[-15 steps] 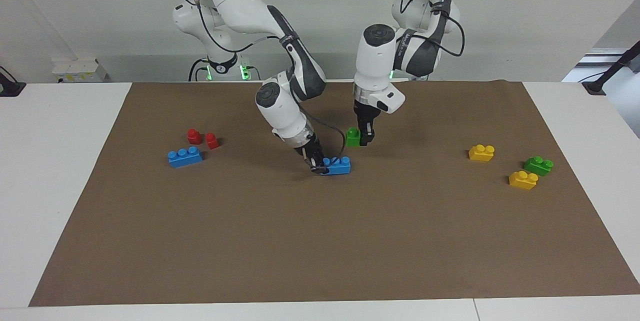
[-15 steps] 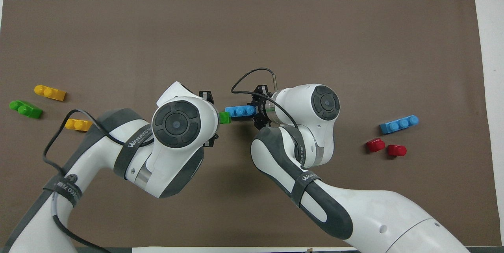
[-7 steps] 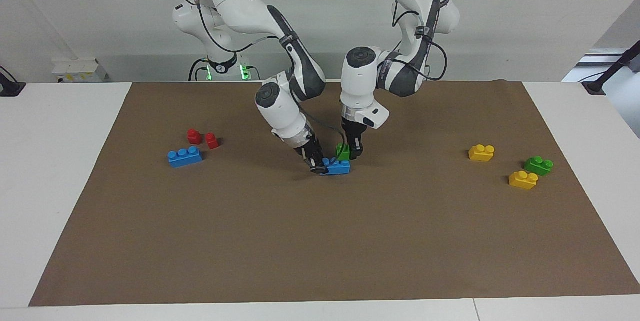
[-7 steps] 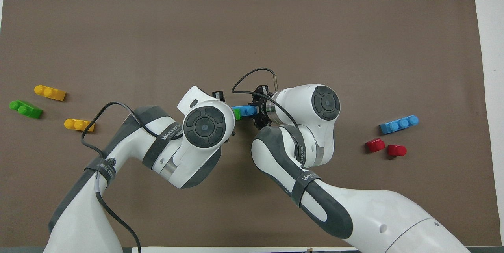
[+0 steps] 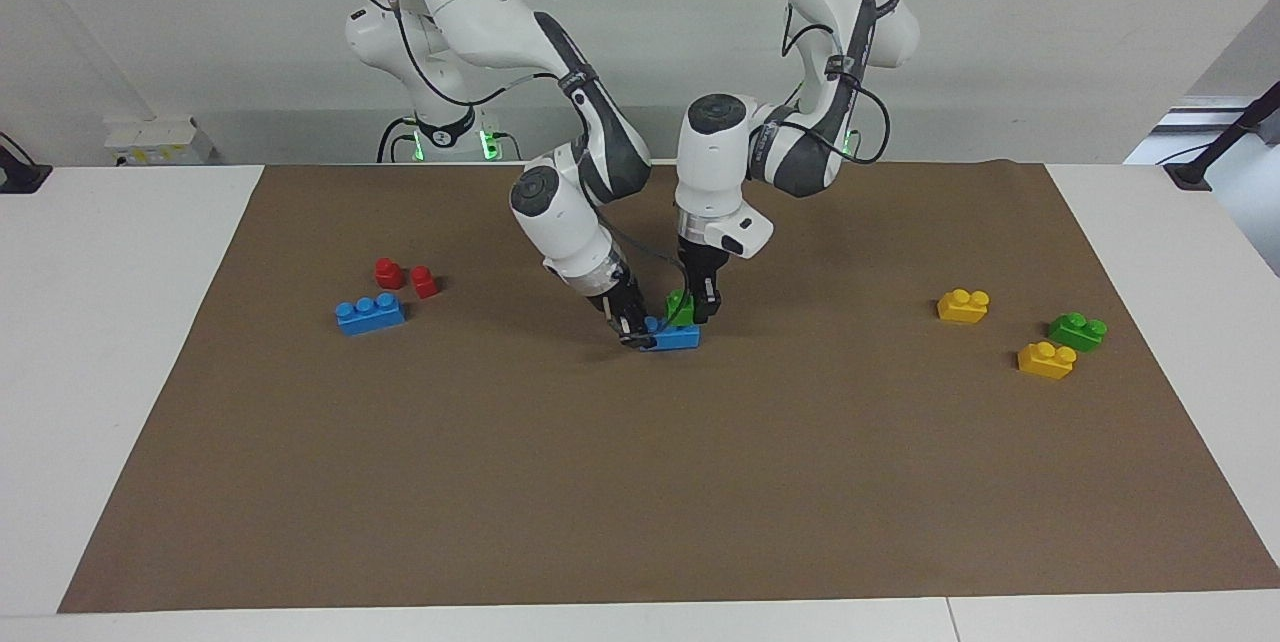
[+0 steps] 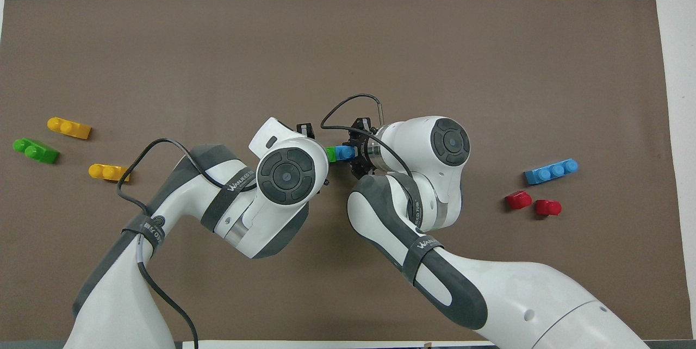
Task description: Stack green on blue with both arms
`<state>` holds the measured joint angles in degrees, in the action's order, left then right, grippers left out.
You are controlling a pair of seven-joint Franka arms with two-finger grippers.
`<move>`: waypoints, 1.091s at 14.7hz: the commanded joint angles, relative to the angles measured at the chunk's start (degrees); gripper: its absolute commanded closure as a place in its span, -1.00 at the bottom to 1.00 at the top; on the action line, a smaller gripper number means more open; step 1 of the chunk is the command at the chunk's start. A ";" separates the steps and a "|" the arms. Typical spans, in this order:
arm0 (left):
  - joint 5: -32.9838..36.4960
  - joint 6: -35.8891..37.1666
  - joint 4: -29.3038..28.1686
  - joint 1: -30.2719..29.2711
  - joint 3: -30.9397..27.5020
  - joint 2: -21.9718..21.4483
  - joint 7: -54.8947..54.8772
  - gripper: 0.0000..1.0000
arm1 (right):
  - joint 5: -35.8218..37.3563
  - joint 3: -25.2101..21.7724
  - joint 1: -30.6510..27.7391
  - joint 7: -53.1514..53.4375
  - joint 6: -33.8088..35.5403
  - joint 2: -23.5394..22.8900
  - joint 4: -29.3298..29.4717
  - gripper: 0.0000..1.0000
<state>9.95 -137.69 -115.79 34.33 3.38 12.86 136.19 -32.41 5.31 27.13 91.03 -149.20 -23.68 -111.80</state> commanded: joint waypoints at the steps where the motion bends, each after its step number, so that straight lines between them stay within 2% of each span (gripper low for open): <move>1: 1.66 -0.92 0.91 1.62 -1.01 2.35 2.32 1.00 | -1.08 -0.12 -0.23 0.29 -0.91 0.56 -1.75 1.00; 9: 2.97 -1.00 0.91 1.88 -1.01 2.96 3.12 1.00 | -1.08 -0.12 -0.41 0.38 -0.74 0.56 -1.75 1.00; 10: 2.97 -0.92 1.00 1.88 -1.01 2.96 3.12 0.82 | -1.08 -0.12 -0.49 0.38 -0.74 0.56 -1.66 1.00; 11: 2.97 -0.65 1.18 1.88 -1.01 2.88 3.03 -0.98 | -1.08 -0.12 -0.49 0.38 -0.74 0.56 -1.66 1.00; 13: 3.06 -0.13 1.18 1.79 -1.01 2.09 2.41 -1.00 | -1.08 -0.12 -0.67 0.38 -0.56 0.56 -1.66 1.00; 14: 3.06 0.57 1.18 1.45 -0.92 1.48 2.06 -1.00 | -1.25 -0.21 -0.84 0.38 -0.30 0.56 -1.66 0.70; 15: 3.06 1.19 1.09 1.18 -0.92 0.34 1.63 -1.00 | -1.34 -0.13 -1.54 0.55 -0.13 0.56 -1.66 0.07; 16: 3.06 1.89 1.09 1.00 -0.92 -0.46 0.32 -1.00 | -1.34 -0.12 -1.90 0.55 0.49 0.56 -1.49 -0.38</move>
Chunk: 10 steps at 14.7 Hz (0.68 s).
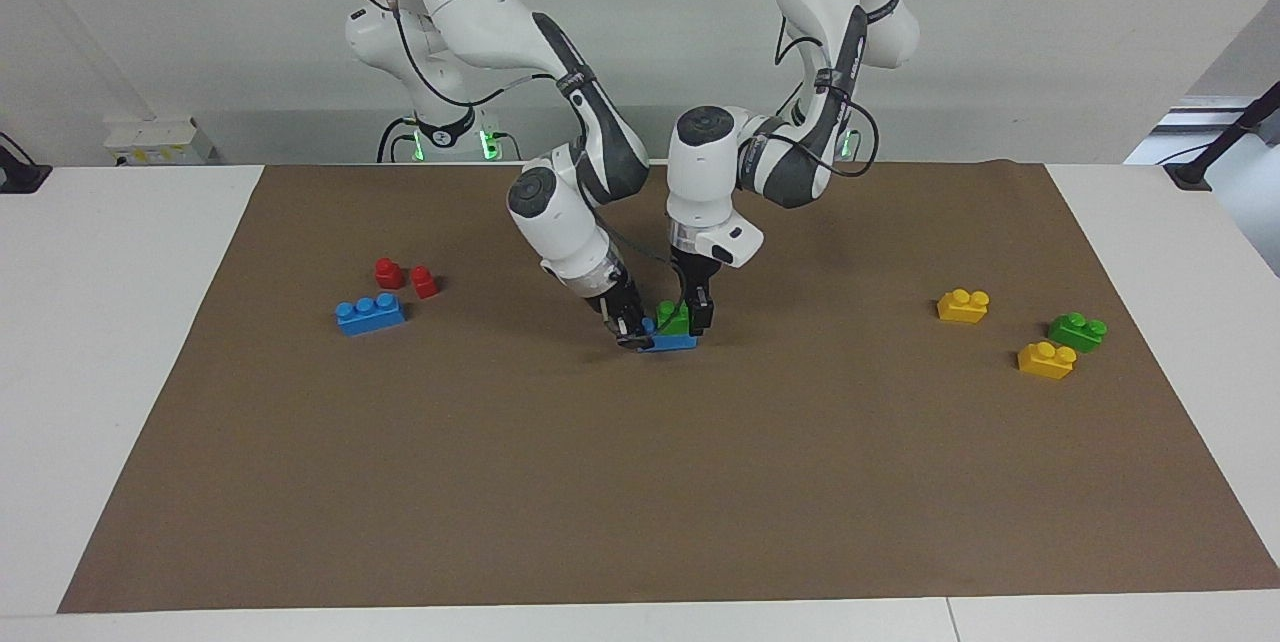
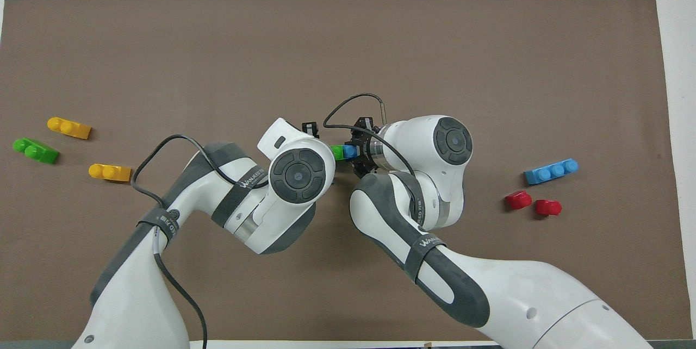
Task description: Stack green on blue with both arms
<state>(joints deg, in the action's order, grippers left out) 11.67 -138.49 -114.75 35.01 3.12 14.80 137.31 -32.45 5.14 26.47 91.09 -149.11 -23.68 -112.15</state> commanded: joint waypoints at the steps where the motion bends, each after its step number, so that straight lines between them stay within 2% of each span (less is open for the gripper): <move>1: 1.34 3.75 0.05 -0.20 -0.66 -3.02 -2.38 -1.00 | -1.30 0.05 -1.34 0.49 1.35 0.56 -0.80 -0.63; 4: 1.34 5.60 0.05 -2.74 -0.66 -4.78 -7.82 -1.00 | -1.22 -0.04 -3.44 0.40 4.86 0.56 0.78 -0.66; 8: 1.25 8.15 0.23 -6.87 -0.66 -5.66 -20.64 -1.00 | -0.16 -0.30 -10.19 -3.79 16.10 1.52 5.44 -0.72; 9: 1.25 8.67 0.32 -8.10 -0.66 -5.66 -24.07 -1.00 | -0.16 -0.30 -12.65 -7.12 18.83 2.57 5.88 -0.76; 10: 1.17 8.85 0.41 -9.85 -0.66 -5.75 -27.06 -1.00 | -0.08 -0.39 -14.76 -10.03 20.94 3.10 6.23 -0.92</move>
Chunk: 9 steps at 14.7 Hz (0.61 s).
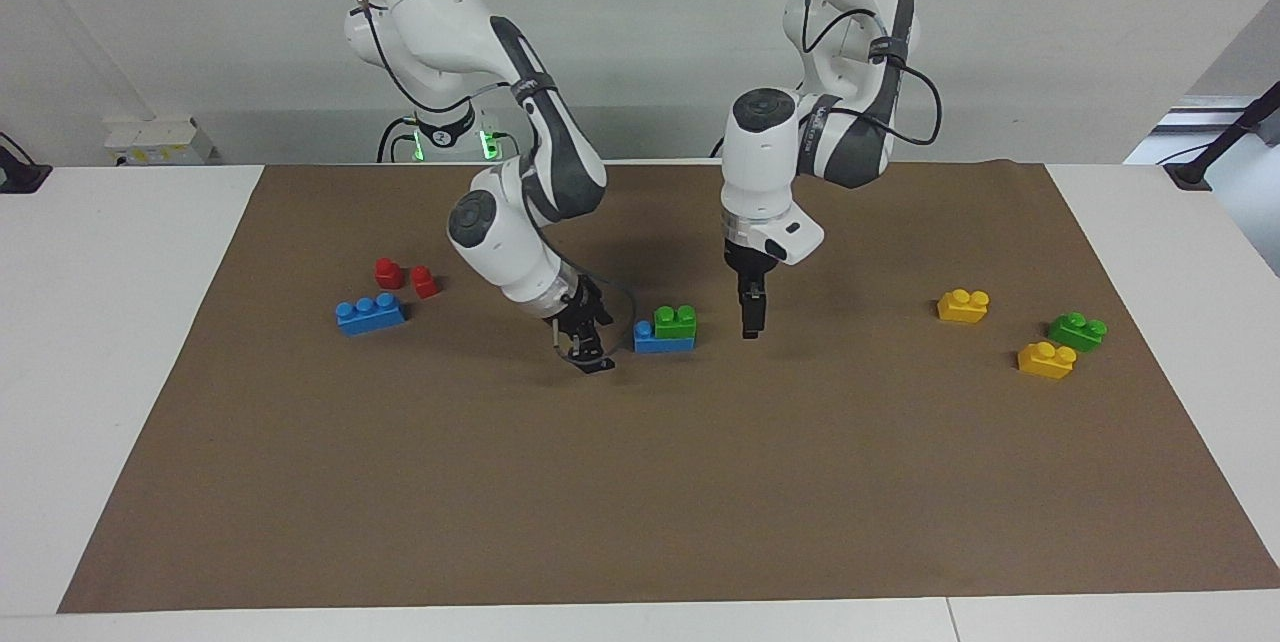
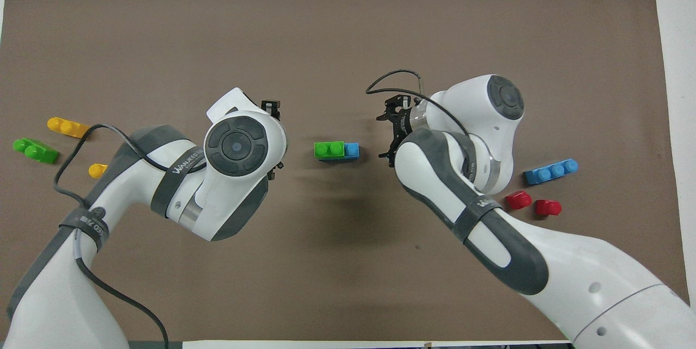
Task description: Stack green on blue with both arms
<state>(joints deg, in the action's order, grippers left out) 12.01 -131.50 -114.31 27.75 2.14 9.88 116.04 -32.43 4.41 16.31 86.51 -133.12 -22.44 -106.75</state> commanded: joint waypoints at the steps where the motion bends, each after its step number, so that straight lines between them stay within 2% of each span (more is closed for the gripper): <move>1: 0.82 1.86 -0.04 -3.92 0.32 -1.08 -8.70 -1.00 | 0.61 0.34 -6.44 -9.65 7.23 2.75 1.19 -1.00; 5: 0.65 4.05 -0.04 -10.15 0.32 -1.61 -28.97 -1.00 | 9.21 0.25 -11.90 -25.57 15.50 5.21 5.05 -1.00; 9: 0.38 4.85 -0.04 -16.23 0.23 -2.40 -45.34 -1.00 | 16.23 0.25 -16.38 -42.09 23.23 10.30 5.41 -1.00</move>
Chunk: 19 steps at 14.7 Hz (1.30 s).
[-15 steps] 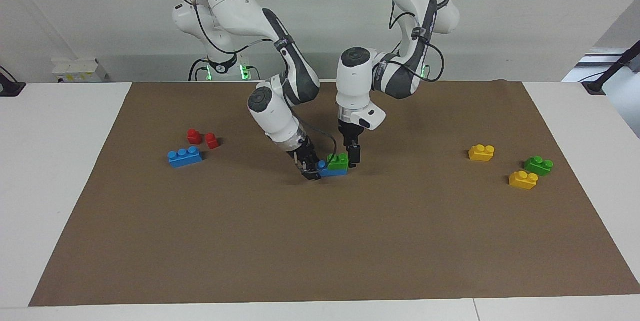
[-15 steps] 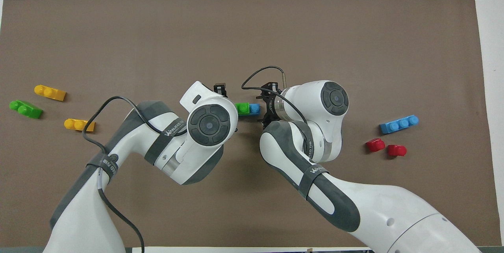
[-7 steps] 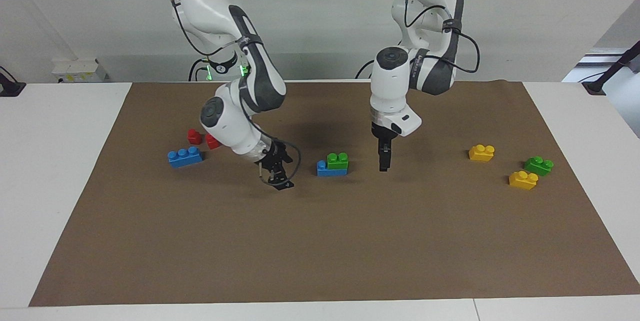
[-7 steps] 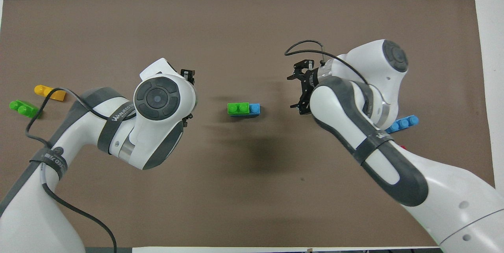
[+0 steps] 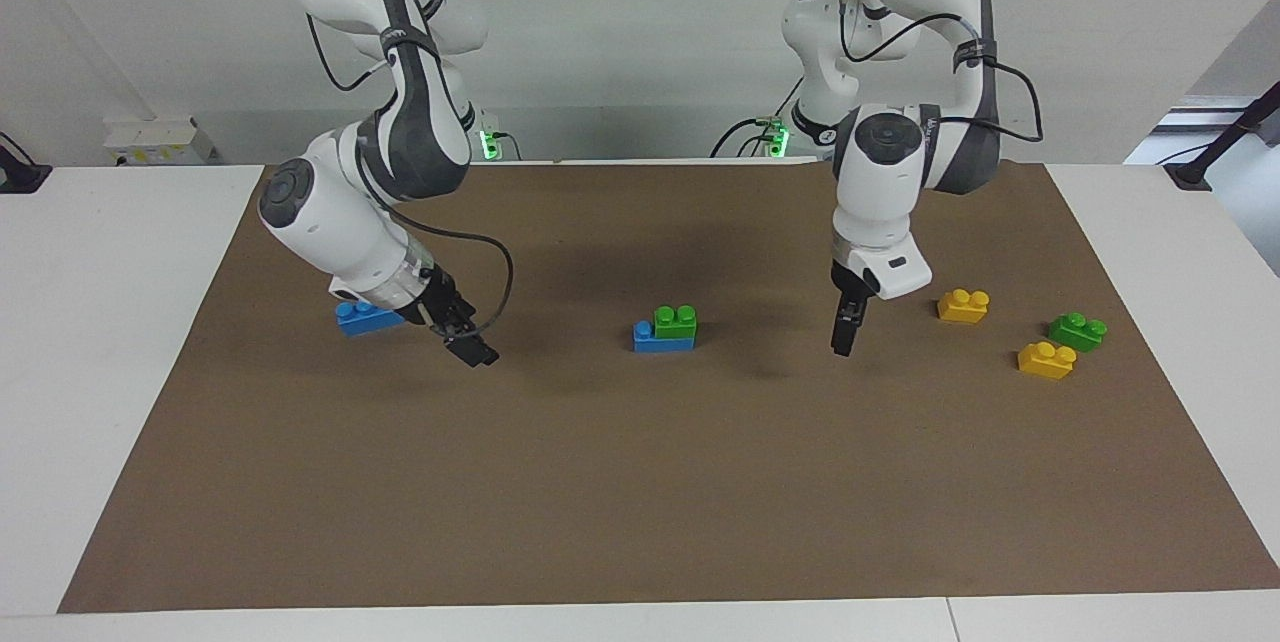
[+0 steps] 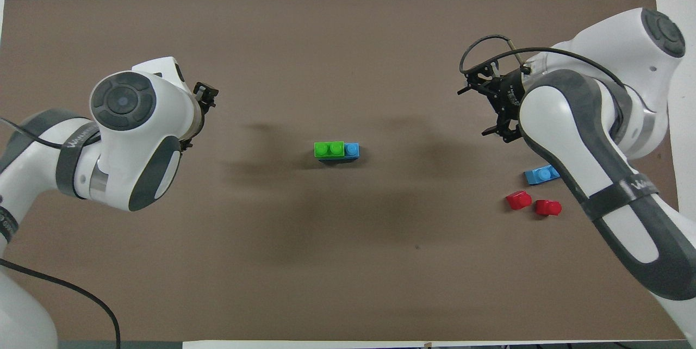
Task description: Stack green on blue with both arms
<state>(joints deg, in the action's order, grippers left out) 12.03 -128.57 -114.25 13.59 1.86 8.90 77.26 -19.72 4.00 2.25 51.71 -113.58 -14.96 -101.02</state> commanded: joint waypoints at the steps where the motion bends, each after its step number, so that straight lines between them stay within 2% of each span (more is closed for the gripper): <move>1: 0.36 2.26 -0.19 -3.29 0.51 -1.77 -10.68 -1.00 | 5.37 0.66 -3.55 -10.46 5.54 4.14 -0.40 -1.00; 5: 0.36 3.93 0.42 -8.66 0.60 -3.18 -30.54 -1.00 | 8.54 0.57 -6.46 -20.75 14.77 8.71 2.31 -1.00; 9: -0.95 10.68 5.16 -12.00 0.60 -3.18 -50.23 -1.00 | 14.17 0.75 -6.03 -32.78 21.19 13.72 3.55 -1.00; 11: -5.16 17.17 9.55 -12.53 0.34 -3.01 -58.76 -1.00 | 15.84 0.75 -5.94 -39.81 23.57 15.83 3.64 -1.00; 14: -8.07 29.82 17.80 -12.62 -0.01 -2.74 -65.29 -1.00 | 18.66 0.48 -7.86 -47.73 25.94 15.84 5.83 -1.00; 19: -8.52 45.05 25.55 -12.53 -0.28 -3.53 -70.99 -1.00 | 18.66 0.57 -9.10 -48.37 29.82 15.58 8.83 -1.00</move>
<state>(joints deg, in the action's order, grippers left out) 4.38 -88.48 -92.07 1.38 1.71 5.04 10.16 -1.98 3.94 -6.37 4.35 -85.80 1.51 -94.51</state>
